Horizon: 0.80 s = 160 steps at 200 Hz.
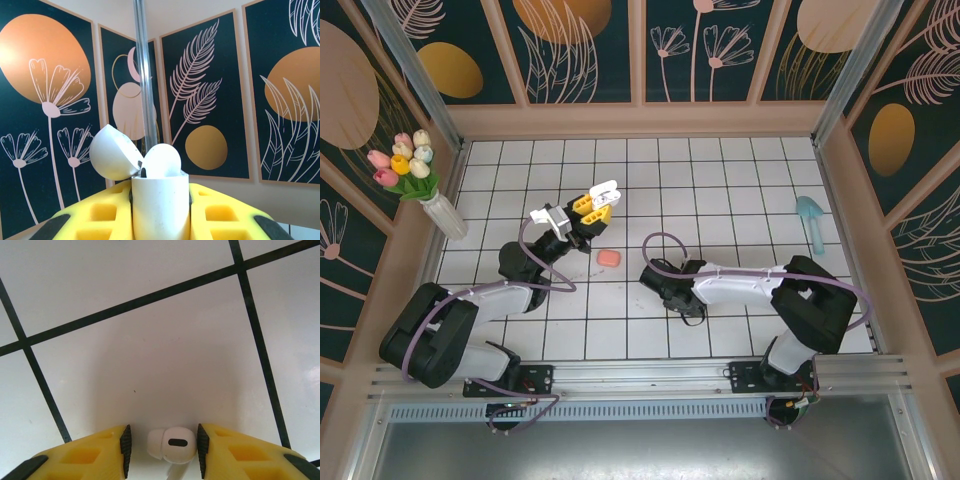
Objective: Insert the wireless bluetooth earbuds into the charging case
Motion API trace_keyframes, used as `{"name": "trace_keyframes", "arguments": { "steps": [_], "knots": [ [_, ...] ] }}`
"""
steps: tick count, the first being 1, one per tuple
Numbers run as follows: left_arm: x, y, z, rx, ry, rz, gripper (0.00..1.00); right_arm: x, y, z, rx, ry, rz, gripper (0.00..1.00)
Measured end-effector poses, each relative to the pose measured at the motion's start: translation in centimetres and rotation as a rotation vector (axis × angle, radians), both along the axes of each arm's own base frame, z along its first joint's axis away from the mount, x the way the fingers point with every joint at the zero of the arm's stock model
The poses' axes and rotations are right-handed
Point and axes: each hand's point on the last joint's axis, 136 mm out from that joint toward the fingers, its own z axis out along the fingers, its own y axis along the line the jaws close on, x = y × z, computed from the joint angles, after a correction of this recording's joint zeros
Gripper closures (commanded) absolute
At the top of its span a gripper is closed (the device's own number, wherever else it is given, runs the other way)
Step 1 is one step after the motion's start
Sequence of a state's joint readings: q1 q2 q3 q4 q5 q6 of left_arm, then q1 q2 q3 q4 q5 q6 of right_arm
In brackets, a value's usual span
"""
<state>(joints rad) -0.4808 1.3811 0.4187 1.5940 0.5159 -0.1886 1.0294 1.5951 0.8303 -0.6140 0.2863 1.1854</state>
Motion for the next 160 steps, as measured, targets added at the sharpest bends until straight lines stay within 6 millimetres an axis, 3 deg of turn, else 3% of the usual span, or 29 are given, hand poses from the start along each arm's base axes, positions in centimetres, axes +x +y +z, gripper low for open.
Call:
{"name": "trace_keyframes", "arguments": {
  "steps": [89, 160],
  "knots": [
    [0.1, 0.0, -0.1, -0.001, 0.008, -0.003, 1.0, -0.2, -0.4, 0.1, 0.007, -0.005, 0.0, 0.66],
    [0.1, 0.0, -0.2, -0.001, 0.01, -0.003, 1.0, 0.7, 0.3, 1.6, 0.038, -0.065, 0.073, 0.69]
  ]
}}
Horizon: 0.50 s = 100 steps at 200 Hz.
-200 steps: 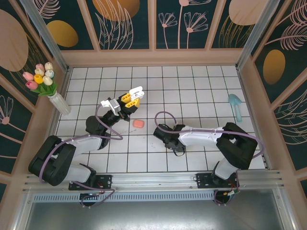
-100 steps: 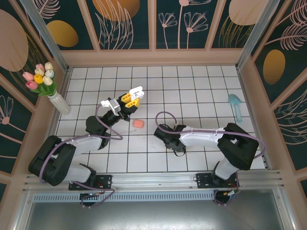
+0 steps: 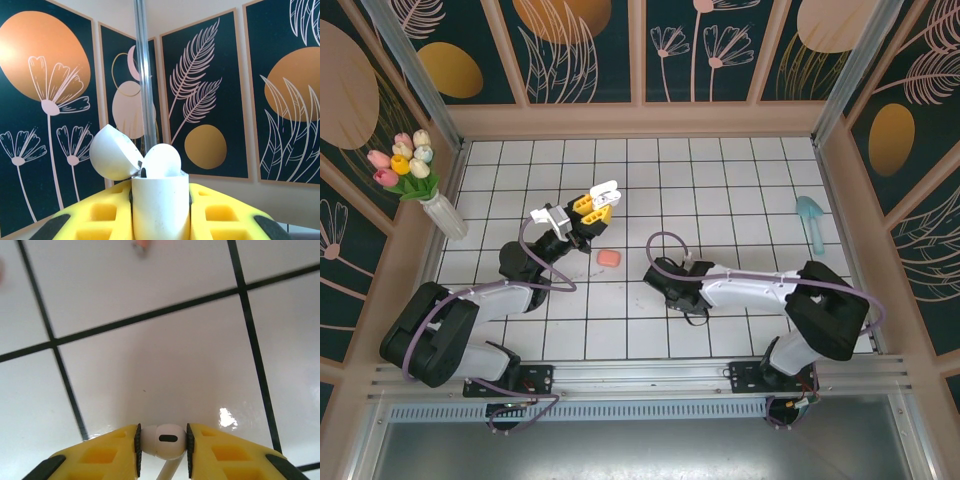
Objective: Insert the wireless bluetooth earbuds into the charging case
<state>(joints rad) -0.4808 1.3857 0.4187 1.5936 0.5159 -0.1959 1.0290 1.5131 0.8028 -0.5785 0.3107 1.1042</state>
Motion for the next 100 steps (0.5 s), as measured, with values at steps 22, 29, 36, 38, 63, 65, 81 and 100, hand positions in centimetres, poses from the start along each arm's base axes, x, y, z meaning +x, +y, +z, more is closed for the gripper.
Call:
{"name": "trace_keyframes", "arguments": {
  "steps": [22, 29, 36, 38, 63, 65, 81, 100],
  "knots": [
    [0.0, 0.0, 0.0, 0.0, 0.0, 0.0, 1.0, 0.8, 0.6, 1.2, 0.023, -0.054, 0.042, 0.69],
    [0.0, 0.0, 0.0, 0.0, 0.0, 0.0, 1.0, 1.2, 0.8, 1.6, 0.029, -0.077, 0.059, 0.69],
    [0.0, 0.0, 0.0, 0.0, -0.001, 0.0, 1.0, 1.5, 1.0, 2.1, 0.035, -0.1, 0.074, 0.69],
    [0.0, 0.0, 0.0, -0.001, -0.001, 0.0, 1.0, 1.6, 1.0, 2.2, 0.035, -0.107, 0.08, 0.69],
    [0.0, 0.0, 0.3, -0.003, -0.007, 0.0, 1.0, 2.9, 1.7, 4.2, 0.055, -0.204, 0.139, 0.68],
    [0.0, 0.0, 0.3, -0.003, -0.007, -0.001, 1.0, 3.0, 1.7, 4.4, 0.058, -0.216, 0.143, 0.68],
    [0.1, 0.0, 0.5, -0.006, -0.012, 0.0, 1.0, 3.9, 2.1, 6.0, 0.066, -0.285, 0.183, 0.68],
    [0.1, -0.1, 0.8, -0.009, -0.02, -0.001, 1.0, 4.9, 2.4, 7.8, 0.07, -0.358, 0.222, 0.68]
  ]
}}
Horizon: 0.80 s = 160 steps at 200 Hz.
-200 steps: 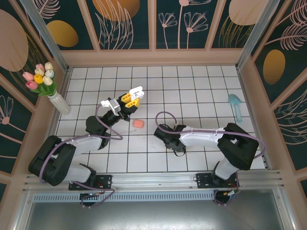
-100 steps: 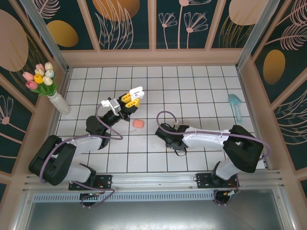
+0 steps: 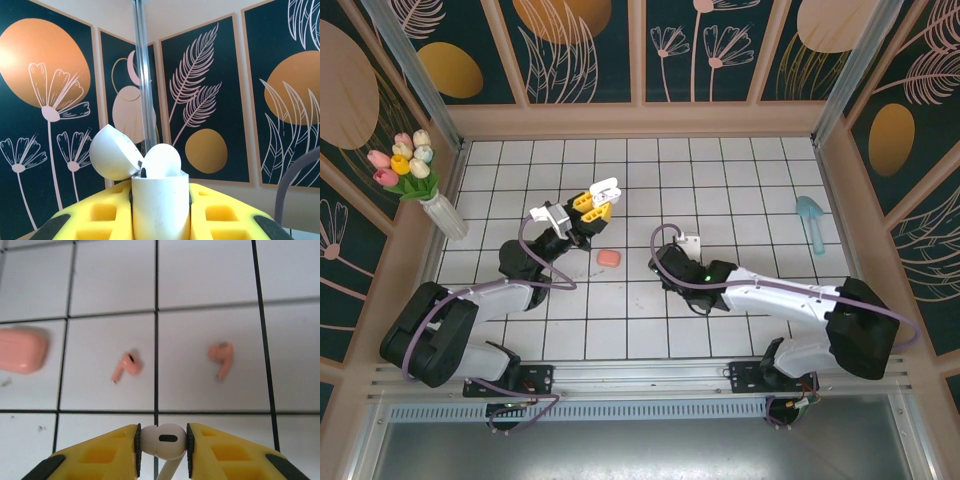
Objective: Insert the wireless bluetooth earbuds into the charging case
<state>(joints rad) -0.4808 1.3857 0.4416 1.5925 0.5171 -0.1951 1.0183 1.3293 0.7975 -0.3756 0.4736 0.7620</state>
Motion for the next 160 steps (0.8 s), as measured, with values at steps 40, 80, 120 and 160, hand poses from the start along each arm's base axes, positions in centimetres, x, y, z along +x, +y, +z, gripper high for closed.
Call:
{"name": "trace_keyframes", "arguments": {
  "steps": [40, 80, 120, 160],
  "knots": [
    [0.2, -0.1, 0.2, 0.004, -0.002, -0.001, 1.0, 3.0, 0.3, 5.8, 0.036, -0.164, 0.043, 0.68],
    [0.4, -0.3, 0.5, 0.009, -0.004, -0.002, 1.0, 6.2, 0.3, 14.7, 0.128, -0.368, 0.062, 0.68],
    [0.6, -0.7, 0.9, 0.012, -0.013, -0.014, 1.0, 8.0, 1.1, 23.6, 0.232, -0.551, 0.119, 0.68],
    [1.3, -1.1, 1.0, 0.016, -0.011, -0.019, 1.0, 8.8, 3.2, 30.4, 0.331, -0.677, 0.21, 0.68]
  ]
}}
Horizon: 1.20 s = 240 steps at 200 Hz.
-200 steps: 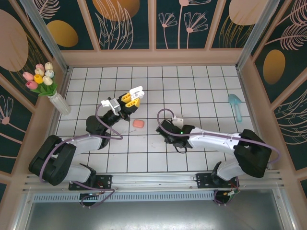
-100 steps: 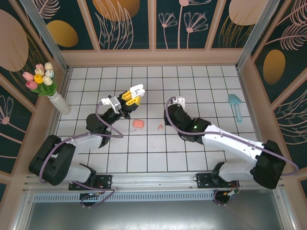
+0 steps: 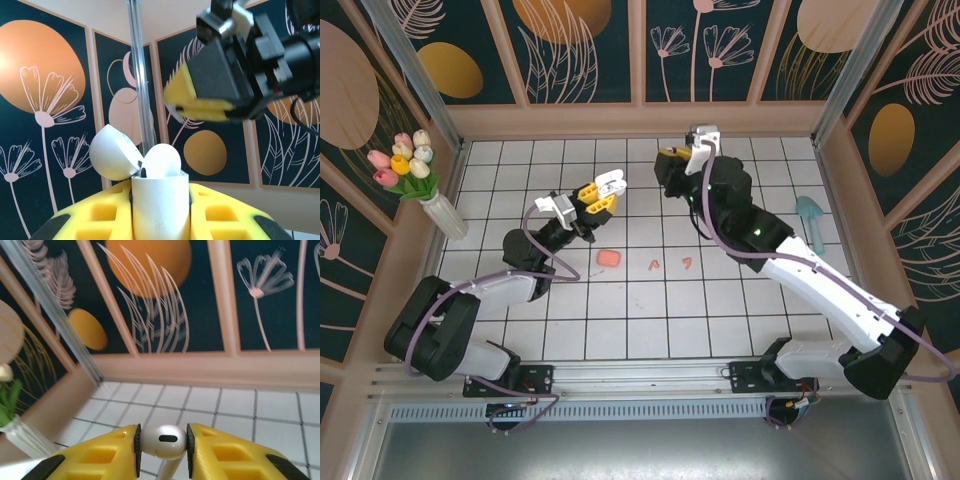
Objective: Insert the wireless bluetooth earbuds into the charging case
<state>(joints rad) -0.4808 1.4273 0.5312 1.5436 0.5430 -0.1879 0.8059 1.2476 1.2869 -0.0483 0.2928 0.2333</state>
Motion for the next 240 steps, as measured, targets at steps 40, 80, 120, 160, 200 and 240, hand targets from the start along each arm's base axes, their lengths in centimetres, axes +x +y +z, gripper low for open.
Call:
{"name": "trace_keyframes", "arguments": {
  "steps": [40, 80, 120, 160, 200, 240],
  "knots": [
    [0.7, -0.4, 0.1, 0.0, 0.001, 0.0, 1.0, 0.8, 3.2, 1.1, 0.01, -0.02, 0.102, 0.68],
    [1.3, -0.6, 0.1, -0.005, 0.012, -0.004, 1.0, 0.9, 4.9, 0.0, 0.002, 0.002, 0.167, 0.68],
    [1.6, -0.8, 0.2, -0.015, 0.018, -0.01, 1.0, 0.4, 5.5, 0.3, 0.031, 0.007, 0.209, 0.68],
    [1.8, -0.9, 0.3, -0.026, 0.02, -0.016, 1.0, 0.2, 5.8, 0.5, 0.05, 0.006, 0.235, 0.68],
    [1.8, -0.9, 0.5, -0.031, 0.015, -0.017, 1.0, 0.4, 5.8, -0.3, 0.057, 0.026, 0.236, 0.68],
    [1.8, -0.9, 0.5, -0.031, 0.016, -0.017, 1.0, 0.2, 6.1, -1.0, 0.059, 0.037, 0.263, 0.69]
  ]
}}
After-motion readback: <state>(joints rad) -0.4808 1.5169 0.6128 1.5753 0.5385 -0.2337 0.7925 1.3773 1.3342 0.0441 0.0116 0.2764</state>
